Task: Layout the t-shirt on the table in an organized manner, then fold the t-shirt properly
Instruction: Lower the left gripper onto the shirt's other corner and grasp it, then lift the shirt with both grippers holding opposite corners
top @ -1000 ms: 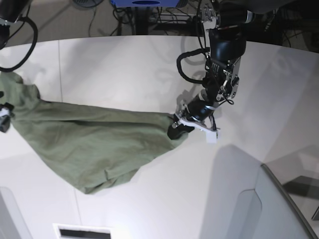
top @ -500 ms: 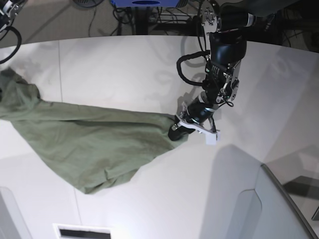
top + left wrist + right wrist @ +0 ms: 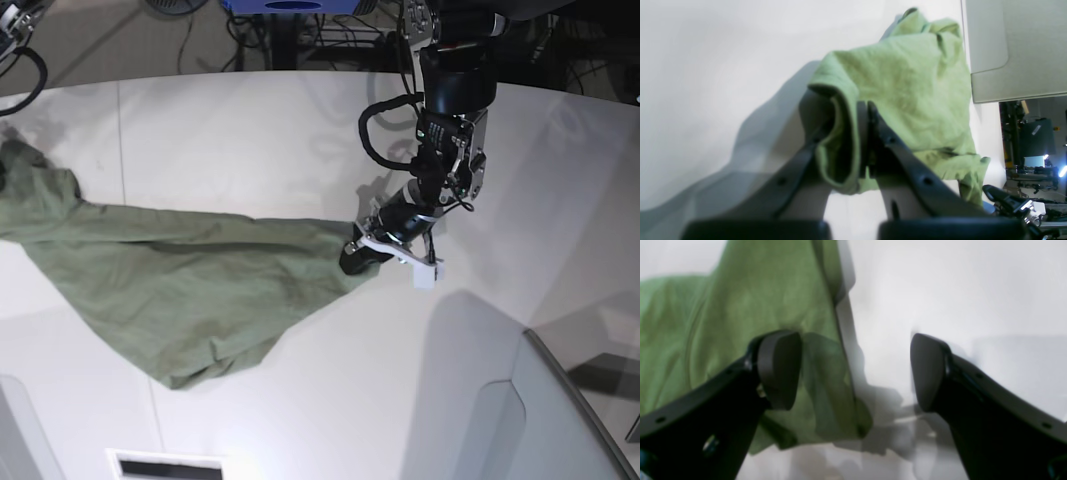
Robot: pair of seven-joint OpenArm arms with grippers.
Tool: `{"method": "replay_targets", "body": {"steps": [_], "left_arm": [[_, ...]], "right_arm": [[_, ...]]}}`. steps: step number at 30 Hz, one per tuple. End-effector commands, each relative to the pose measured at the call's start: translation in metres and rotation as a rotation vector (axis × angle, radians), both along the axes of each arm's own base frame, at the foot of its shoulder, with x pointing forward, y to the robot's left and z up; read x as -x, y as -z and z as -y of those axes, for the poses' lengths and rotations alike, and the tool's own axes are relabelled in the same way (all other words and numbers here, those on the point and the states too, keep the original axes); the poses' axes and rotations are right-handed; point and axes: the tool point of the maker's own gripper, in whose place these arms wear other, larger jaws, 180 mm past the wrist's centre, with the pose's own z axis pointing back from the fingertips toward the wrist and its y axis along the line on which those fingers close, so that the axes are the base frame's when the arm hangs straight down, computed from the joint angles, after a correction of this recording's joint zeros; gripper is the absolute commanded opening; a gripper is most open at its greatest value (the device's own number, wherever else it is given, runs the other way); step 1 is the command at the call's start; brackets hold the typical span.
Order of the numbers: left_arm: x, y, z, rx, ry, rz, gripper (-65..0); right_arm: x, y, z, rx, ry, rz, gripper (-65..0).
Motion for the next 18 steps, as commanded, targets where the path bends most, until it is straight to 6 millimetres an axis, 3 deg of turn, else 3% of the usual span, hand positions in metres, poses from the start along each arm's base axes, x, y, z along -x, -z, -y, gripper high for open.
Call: {"method": "replay_targets", "body": {"steps": [1, 9, 14, 18], "left_arm": [[-0.014, -0.017, 0.0, 0.014, -0.006, 0.06, -65.0], [-0.014, -0.017, 0.0, 0.014, -0.006, 0.06, -65.0], [-0.017, -0.019, 0.0, 0.014, -0.006, 0.066, -65.0], [-0.017, -0.02, 0.0, 0.013, -0.005, 0.067, -65.0]], "right_arm": [[-0.007, -0.012, 0.013, 0.037, 0.004, 0.033, -16.8], [-0.003, -0.003, 0.005, 0.009, 0.002, 0.019, -17.1], [-0.016, -0.005, -0.014, -0.038, -0.102, 0.04, -26.9], [-0.018, -0.004, -0.019, -0.057, -0.125, 0.031, -27.3]]}}
